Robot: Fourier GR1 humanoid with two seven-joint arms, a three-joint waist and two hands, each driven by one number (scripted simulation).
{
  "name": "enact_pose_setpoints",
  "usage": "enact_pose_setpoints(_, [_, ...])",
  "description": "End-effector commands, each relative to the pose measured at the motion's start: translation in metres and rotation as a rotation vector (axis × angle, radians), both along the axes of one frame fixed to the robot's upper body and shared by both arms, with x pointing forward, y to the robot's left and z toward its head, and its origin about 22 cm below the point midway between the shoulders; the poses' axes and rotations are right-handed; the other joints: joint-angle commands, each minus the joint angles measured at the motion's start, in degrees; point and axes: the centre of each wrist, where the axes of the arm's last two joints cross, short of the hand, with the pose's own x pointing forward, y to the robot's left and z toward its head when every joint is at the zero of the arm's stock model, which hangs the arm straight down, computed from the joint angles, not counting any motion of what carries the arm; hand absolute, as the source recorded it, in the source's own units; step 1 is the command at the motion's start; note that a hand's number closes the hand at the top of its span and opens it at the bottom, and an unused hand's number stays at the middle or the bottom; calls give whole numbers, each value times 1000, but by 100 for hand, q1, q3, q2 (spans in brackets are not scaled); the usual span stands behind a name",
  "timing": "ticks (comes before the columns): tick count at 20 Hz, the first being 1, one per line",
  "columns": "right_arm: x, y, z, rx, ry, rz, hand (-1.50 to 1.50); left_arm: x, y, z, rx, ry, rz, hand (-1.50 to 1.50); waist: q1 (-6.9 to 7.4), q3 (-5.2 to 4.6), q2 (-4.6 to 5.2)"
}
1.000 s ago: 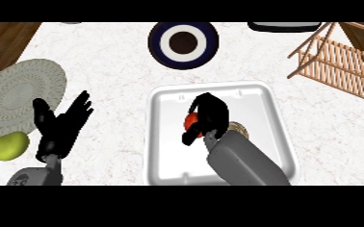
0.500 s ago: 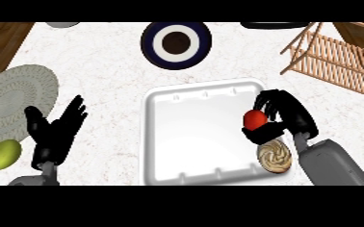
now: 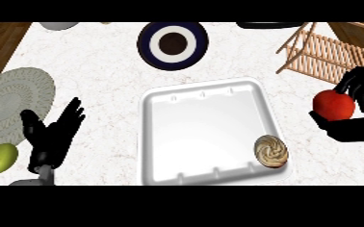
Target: Pick the tomato from the tray and place it in the tiered shelf
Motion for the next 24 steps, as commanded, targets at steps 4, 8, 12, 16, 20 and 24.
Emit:
enact_pose_setpoints(4, [-38, -33, 103, -5, -147, -177, 150, 5, 8, 2, -11, 42, -27, 0, 122, -35, 61])
enact_pose_setpoints(8, [-53, -56, 138, 15, -173, -233, 150, 4, 10, 16, -8, 53, -26, 0, 219, -29, 69])
enact_pose_setpoints(12, [-54, -102, 179, 64, -194, -276, 150, 0, -25, -10, 6, 61, -41, 0, 242, -28, 87])
enact_pose_setpoints(16, [-38, -129, 191, 74, -201, -362, 150, 0, -2, -17, -10, 47, -55, 0, 360, -32, 122])
enact_pose_setpoints(20, [-35, -151, 223, 111, -213, -391, 150, 7, -14, -6, -16, 50, -49, 0, 398, -30, 121])
enact_pose_setpoints(24, [-11, -180, 211, 57, -214, -412, 150, 17, -16, -2, -2, 26, -54, 0, 466, -28, 146])
